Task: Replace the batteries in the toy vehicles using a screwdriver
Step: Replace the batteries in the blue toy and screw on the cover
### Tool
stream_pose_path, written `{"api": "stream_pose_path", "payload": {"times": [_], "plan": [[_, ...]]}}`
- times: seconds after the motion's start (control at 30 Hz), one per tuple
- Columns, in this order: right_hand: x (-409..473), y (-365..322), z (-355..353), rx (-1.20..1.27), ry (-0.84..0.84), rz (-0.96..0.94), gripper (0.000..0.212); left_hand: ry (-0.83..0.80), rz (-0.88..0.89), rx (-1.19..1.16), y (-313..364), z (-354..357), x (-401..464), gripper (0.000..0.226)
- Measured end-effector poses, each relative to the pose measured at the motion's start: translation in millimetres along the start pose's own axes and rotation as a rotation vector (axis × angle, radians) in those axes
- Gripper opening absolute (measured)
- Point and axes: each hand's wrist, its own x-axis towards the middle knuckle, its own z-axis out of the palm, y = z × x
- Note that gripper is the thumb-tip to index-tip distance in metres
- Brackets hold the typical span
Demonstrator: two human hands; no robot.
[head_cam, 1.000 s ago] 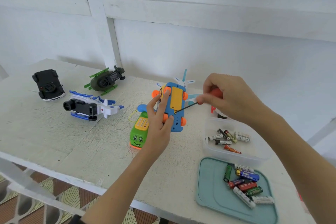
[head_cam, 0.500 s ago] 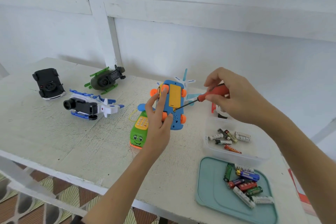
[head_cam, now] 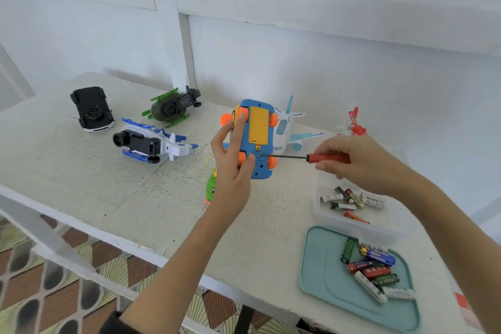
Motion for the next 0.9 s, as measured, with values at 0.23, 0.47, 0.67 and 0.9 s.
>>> {"api": "stream_pose_path", "payload": {"times": [0.23, 0.47, 0.67, 0.9], "plan": [[-5, 23, 25, 0.240, -0.103, -0.093, 0.018, 0.059, -0.022, 0.118, 4, -25, -10, 0.062], [7, 27, 81, 0.023, -0.288, -0.213, 0.019, 0.067, -0.018, 0.155, -3, -40, -17, 0.062], [15, 17, 110, -0.120, -0.384, -0.273, 0.019, 0.063, -0.034, 0.187, -7, -44, -23, 0.062], [14, 19, 130, -0.227, -0.445, -0.261, 0.018, 0.047, -0.060, 0.176, -7, -47, -30, 0.062]]}}
